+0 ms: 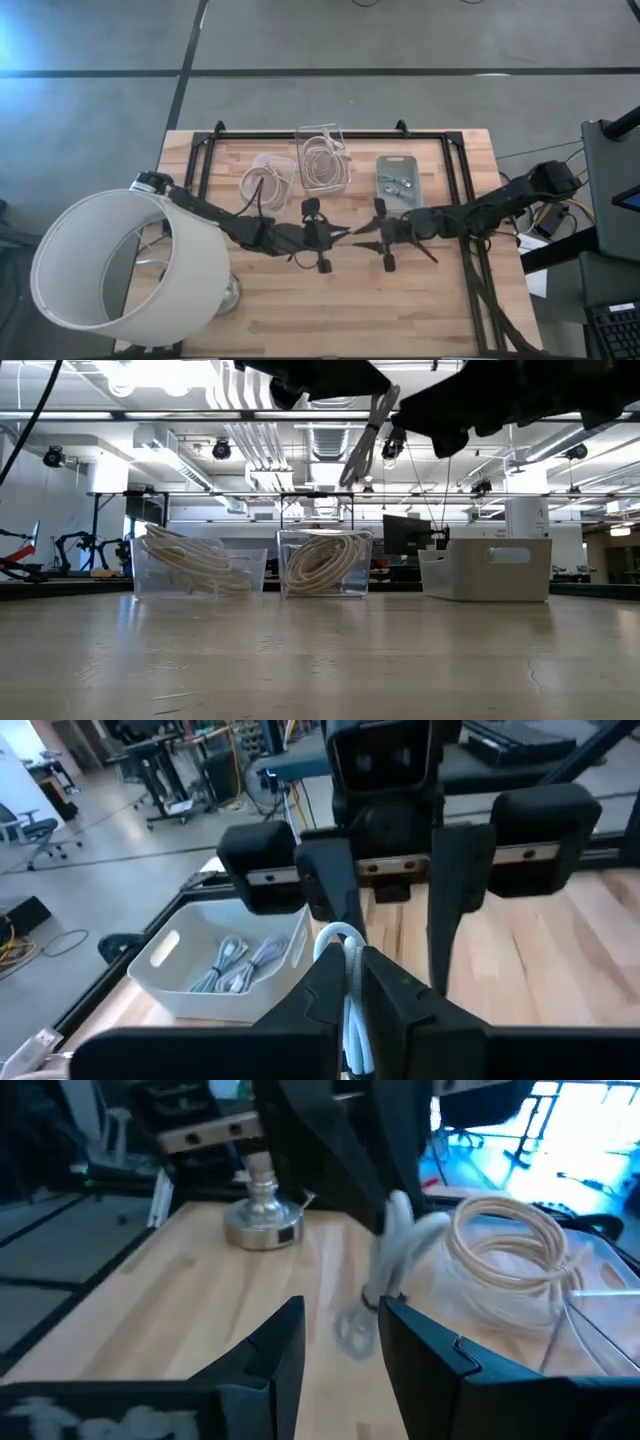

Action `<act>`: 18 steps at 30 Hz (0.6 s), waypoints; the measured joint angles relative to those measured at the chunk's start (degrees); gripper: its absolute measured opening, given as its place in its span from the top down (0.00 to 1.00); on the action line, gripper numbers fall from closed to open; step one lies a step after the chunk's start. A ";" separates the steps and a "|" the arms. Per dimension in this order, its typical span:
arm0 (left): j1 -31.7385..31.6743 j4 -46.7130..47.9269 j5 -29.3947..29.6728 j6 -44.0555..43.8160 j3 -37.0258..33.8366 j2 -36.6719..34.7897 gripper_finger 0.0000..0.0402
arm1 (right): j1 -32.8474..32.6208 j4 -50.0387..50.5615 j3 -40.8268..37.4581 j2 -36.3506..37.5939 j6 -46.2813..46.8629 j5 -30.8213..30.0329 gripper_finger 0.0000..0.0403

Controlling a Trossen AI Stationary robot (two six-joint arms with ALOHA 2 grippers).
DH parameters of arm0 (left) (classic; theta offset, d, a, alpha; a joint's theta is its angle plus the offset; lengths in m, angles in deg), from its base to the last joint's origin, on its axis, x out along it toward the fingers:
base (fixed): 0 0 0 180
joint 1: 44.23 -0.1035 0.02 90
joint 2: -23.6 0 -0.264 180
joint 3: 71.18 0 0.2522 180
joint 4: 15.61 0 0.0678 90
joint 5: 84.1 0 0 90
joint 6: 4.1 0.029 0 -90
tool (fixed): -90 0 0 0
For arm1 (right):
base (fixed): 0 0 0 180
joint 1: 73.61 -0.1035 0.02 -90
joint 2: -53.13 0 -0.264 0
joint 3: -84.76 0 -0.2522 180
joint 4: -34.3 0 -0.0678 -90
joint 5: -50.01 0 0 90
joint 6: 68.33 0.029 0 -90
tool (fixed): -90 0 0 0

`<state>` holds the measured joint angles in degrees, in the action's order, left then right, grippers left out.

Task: Pick & Place USB Port
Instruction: Put the white USB cable into the gray bin

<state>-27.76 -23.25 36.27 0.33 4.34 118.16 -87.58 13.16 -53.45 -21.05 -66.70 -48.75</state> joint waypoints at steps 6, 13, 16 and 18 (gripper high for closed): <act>-0.21 -3.97 -1.08 0.10 -0.22 0.00 0.94 | 0.38 -0.57 1.20 -1.04 0.78 -0.37 0.69; -0.24 -4.01 -1.37 0.15 -0.22 0.00 0.94 | 0.41 -0.41 4.59 -4.56 0.72 -0.42 0.69; -0.26 -3.36 -1.40 0.18 -0.22 0.00 0.94 | 0.43 -0.38 5.47 -5.74 0.96 -0.84 0.70; -0.26 -3.15 -1.31 0.43 -0.22 0.00 0.94 | 0.37 -0.39 5.62 -6.05 0.96 -3.01 0.70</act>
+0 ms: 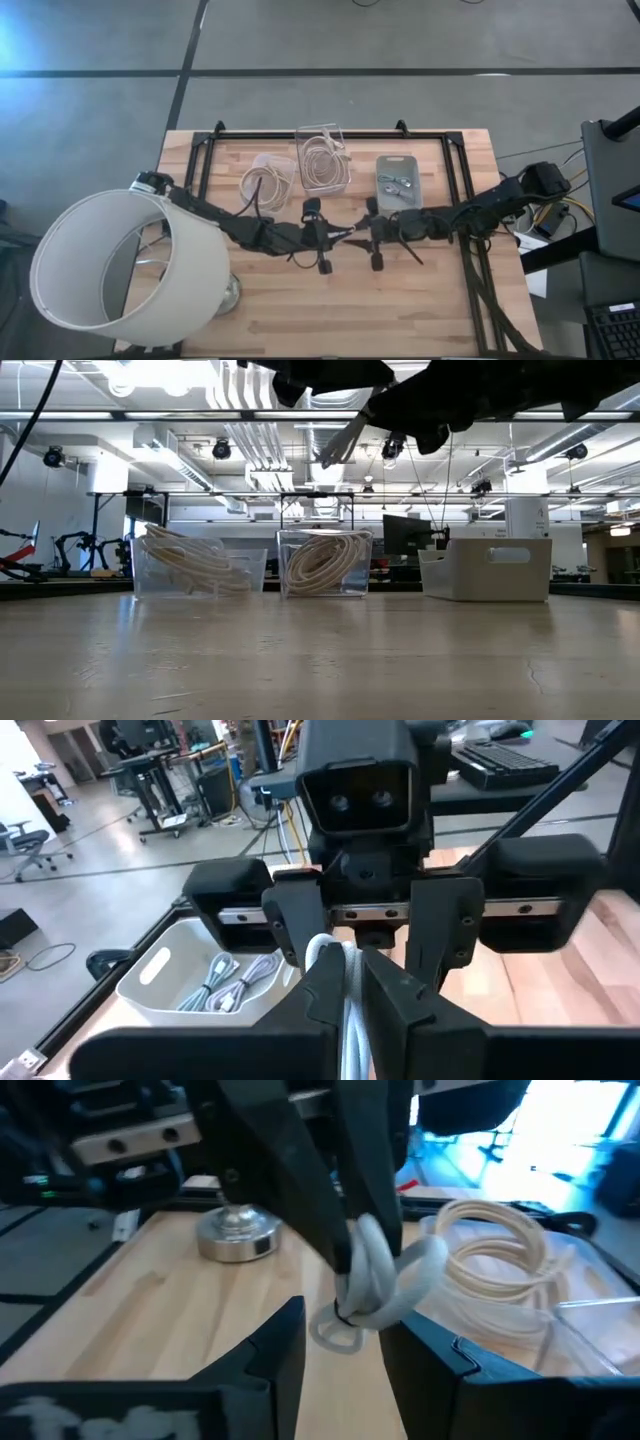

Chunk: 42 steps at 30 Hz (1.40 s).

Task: Pick & Place USB Port
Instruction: Put the white USB cable into the gray bin

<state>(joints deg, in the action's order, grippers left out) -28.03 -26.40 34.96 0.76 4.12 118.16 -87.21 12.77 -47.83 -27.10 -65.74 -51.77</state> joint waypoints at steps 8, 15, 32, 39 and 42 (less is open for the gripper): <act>-0.05 0.82 -0.07 0.24 -0.37 0.02 0.94 | 0.00 -0.20 0.28 -0.16 0.00 -3.65 0.75; -0.15 0.98 0.09 0.00 -1.67 0.02 0.94 | 0.00 0.75 0.28 -0.43 -0.26 -4.22 0.86; -0.52 0.94 1.34 -1.34 -2.23 0.17 0.90 | -0.03 14.96 2.56 3.11 -0.83 -9.81 0.95; -0.63 1.16 1.15 -2.55 -3.59 0.02 0.81 | -0.02 33.00 6.72 8.23 3.52 -12.61 0.94; -0.65 0.91 1.45 -2.60 -3.69 0.02 0.78 | 0.01 43.61 8.10 9.94 6.06 -14.09 0.93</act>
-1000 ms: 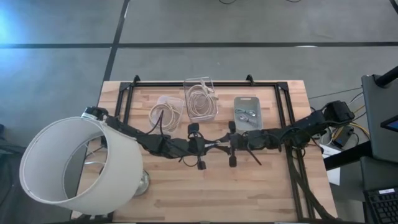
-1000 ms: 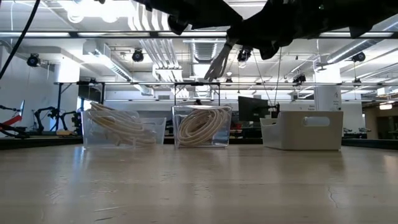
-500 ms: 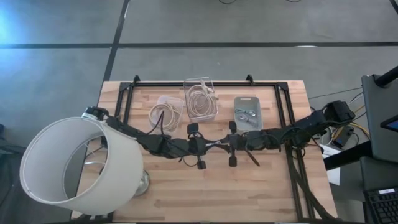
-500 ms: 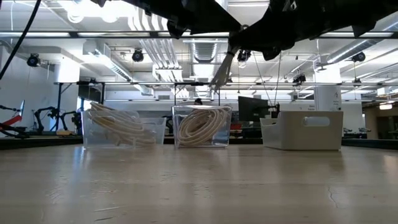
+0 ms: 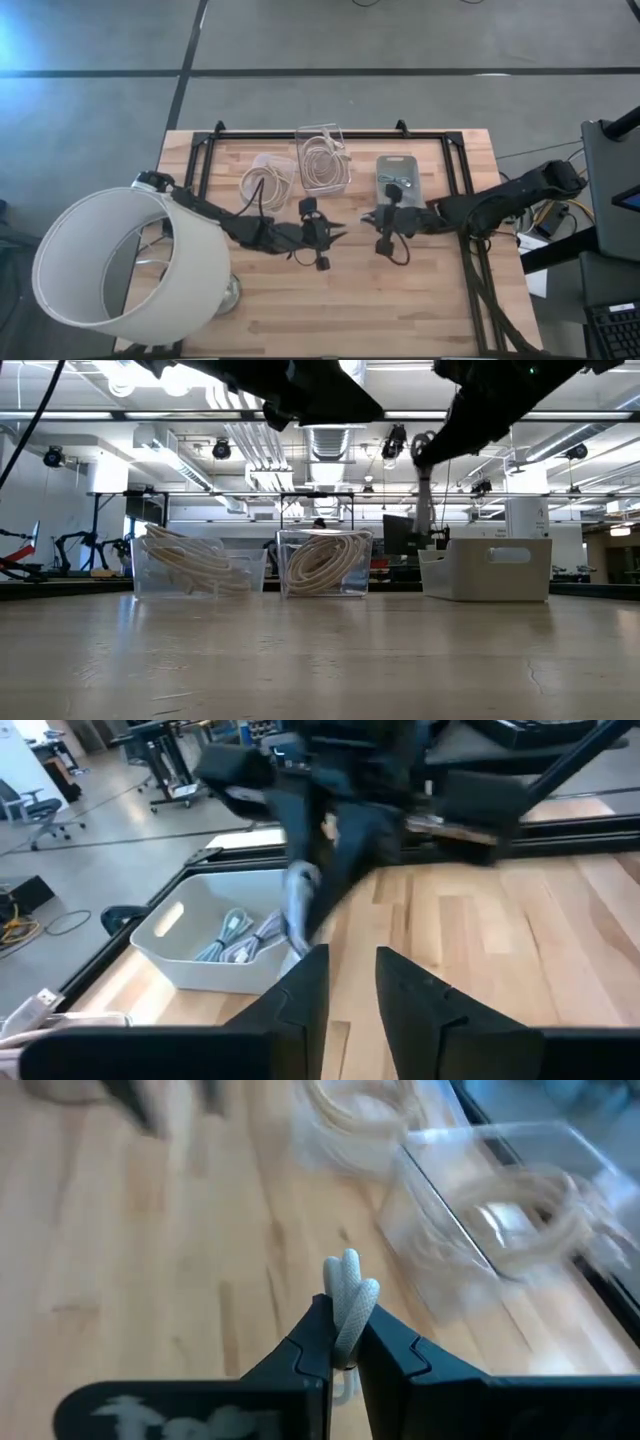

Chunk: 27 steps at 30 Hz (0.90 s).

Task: Pick & Place USB Port
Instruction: Put the white USB cable into the gray bin

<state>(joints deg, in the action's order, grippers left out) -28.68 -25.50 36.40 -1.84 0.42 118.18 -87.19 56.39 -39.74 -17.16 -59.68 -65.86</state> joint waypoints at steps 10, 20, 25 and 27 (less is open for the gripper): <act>-0.25 0.14 0.15 -0.40 -0.02 0.00 0.76 | 0.53 31.86 6.51 8.16 11.73 -9.90 0.93; -0.51 0.27 0.19 -1.07 -0.02 0.00 0.76 | 7.66 39.46 4.41 8.28 15.42 -9.63 0.93; -0.51 0.16 0.19 -1.49 -0.02 0.00 0.76 | 11.47 39.40 3.35 3.18 15.42 -7.72 0.93; -0.55 0.18 0.20 -1.46 -0.02 0.00 0.76 | 12.83 39.31 3.33 0.89 15.31 -7.34 0.93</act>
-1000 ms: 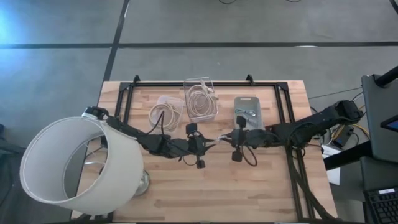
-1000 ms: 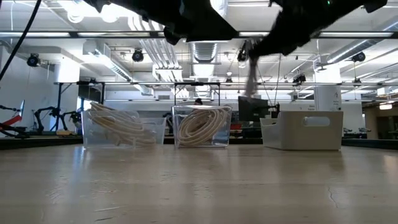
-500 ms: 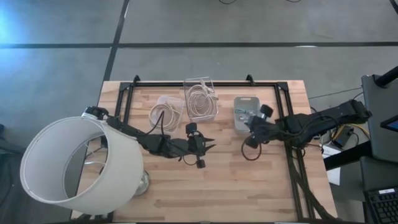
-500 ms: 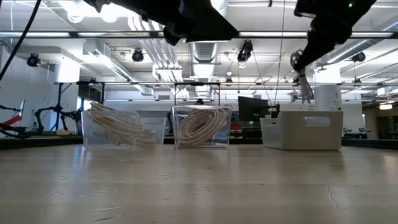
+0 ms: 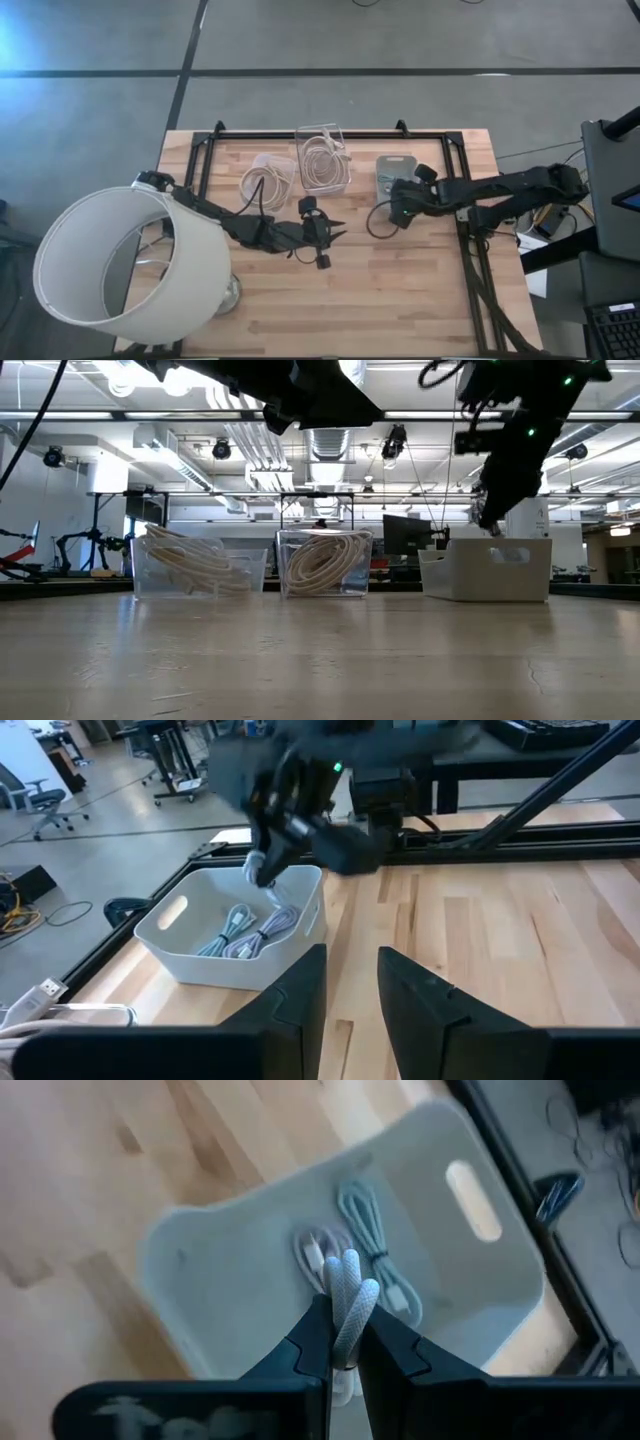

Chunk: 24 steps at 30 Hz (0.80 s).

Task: Pick & Place USB Port
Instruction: Put the white USB cable into the gray bin, then return to Home Position

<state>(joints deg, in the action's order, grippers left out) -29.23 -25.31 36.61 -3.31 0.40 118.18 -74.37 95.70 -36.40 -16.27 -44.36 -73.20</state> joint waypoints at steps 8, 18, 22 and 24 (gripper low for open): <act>0.00 0.08 0.01 0.00 0.00 0.00 0.76 | 4.91 0.00 0.39 -7.78 -2.03 5.18 0.93; 0.00 0.13 -0.01 0.00 0.00 0.00 0.77 | 9.36 -0.09 0.44 -11.40 -7.50 7.70 0.81; 0.00 0.15 0.01 0.02 0.00 0.00 0.77 | 9.47 -0.43 0.44 -10.97 -8.06 7.80 0.75; 0.00 0.16 0.01 0.02 0.00 0.00 0.77 | 9.47 -0.40 0.48 -10.26 -8.13 7.83 0.72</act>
<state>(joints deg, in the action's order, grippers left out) -29.23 -25.15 36.62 -3.28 0.40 118.18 -64.90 95.30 -35.92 -26.53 -52.49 -65.38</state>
